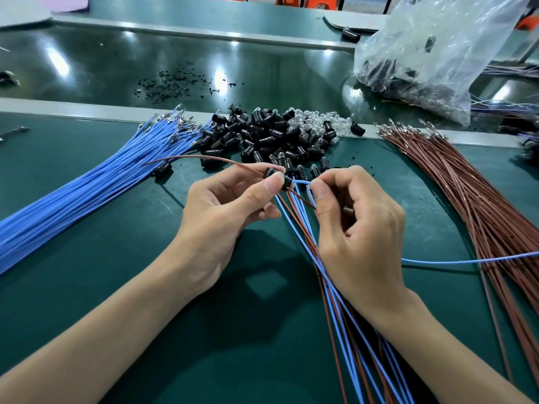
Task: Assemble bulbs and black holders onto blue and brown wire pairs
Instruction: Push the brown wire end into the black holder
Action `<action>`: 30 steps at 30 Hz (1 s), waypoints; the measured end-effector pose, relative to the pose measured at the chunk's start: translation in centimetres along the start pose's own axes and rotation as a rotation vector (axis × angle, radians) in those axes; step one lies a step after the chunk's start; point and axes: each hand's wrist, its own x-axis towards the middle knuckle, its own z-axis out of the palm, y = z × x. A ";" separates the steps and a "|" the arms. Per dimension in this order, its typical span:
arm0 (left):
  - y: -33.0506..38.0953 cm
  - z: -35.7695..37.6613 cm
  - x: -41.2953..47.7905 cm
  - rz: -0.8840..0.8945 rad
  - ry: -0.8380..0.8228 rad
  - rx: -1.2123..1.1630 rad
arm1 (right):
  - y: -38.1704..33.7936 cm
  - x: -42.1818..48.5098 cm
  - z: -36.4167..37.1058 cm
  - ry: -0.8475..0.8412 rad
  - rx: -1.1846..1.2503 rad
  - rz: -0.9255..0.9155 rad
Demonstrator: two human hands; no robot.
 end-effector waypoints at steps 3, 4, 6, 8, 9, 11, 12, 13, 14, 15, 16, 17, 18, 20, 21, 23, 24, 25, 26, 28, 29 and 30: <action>0.1 0.0 0.1 -0.014 0.043 -0.014 | 0.1 0.0 0.0 -0.046 0.005 -0.031; 0.1 0.1 0.1 -0.019 0.053 -0.015 | 0.1 0.0 0.0 -0.053 0.004 -0.047; 0.2 0.2 0.1 -0.024 0.068 -0.011 | 0.2 0.0 0.0 -0.049 -0.009 -0.072; 0.2 0.3 0.1 -0.027 0.075 -0.018 | 0.3 0.0 0.1 -0.039 -0.027 -0.082; 0.2 0.3 0.1 -0.030 0.076 -0.022 | 0.3 0.0 0.1 -0.037 -0.033 -0.084; 0.3 0.3 0.0 -0.036 0.073 -0.018 | 0.4 0.0 0.1 -0.035 -0.037 -0.084; 0.3 0.4 0.0 -0.037 0.068 -0.010 | 0.4 -0.1 0.1 -0.033 -0.035 -0.081; 0.3 0.4 0.0 -0.039 0.060 -0.002 | 0.4 -0.1 0.1 -0.030 -0.032 -0.077; 0.3 0.4 0.0 -0.042 0.050 0.004 | 0.3 -0.1 0.1 -0.026 -0.028 -0.073; 0.4 0.4 -0.1 -0.045 0.040 0.012 | 0.3 -0.1 0.1 -0.023 -0.026 -0.070; 0.4 0.4 -0.1 -0.047 0.032 0.019 | 0.3 -0.1 0.1 -0.021 -0.027 -0.069; 0.4 0.4 -0.1 -0.051 0.025 0.021 | 0.3 -0.1 0.2 -0.020 -0.029 -0.069; 0.4 0.4 -0.1 -0.056 0.019 0.018 | 0.3 -0.1 0.2 -0.017 -0.031 -0.069; 0.4 0.4 -0.1 -0.066 0.020 0.004 | 0.3 -0.2 0.2 -0.014 -0.035 -0.079; 0.4 0.4 -0.1 -0.068 0.022 -0.005 | 0.2 -0.2 0.3 -0.012 -0.038 -0.089; 0.4 0.3 -0.1 -0.075 0.015 -0.024 | 0.2 -0.2 0.4 -0.003 -0.051 -0.113; 0.5 0.3 -0.1 -0.081 0.001 -0.031 | 0.2 -0.2 0.4 0.005 -0.061 -0.127; 0.5 0.3 -0.1 -0.085 -0.013 -0.034 | 0.2 -0.3 0.4 0.011 -0.071 -0.146; 0.6 0.3 -0.2 -0.092 -0.029 -0.039 | 0.2 -0.3 0.5 0.014 -0.078 -0.167; 0.6 0.2 -0.2 -0.100 -0.055 -0.060 | 0.3 -0.4 0.5 0.010 -0.082 -0.203; 0.6 0.1 -0.1 -0.100 -0.066 -0.069 | 0.3 -0.5 0.6 0.002 -0.079 -0.211; 0.6 0.1 -0.1 -0.102 -0.070 -0.072 | 0.3 -0.5 0.6 -0.010 -0.071 -0.209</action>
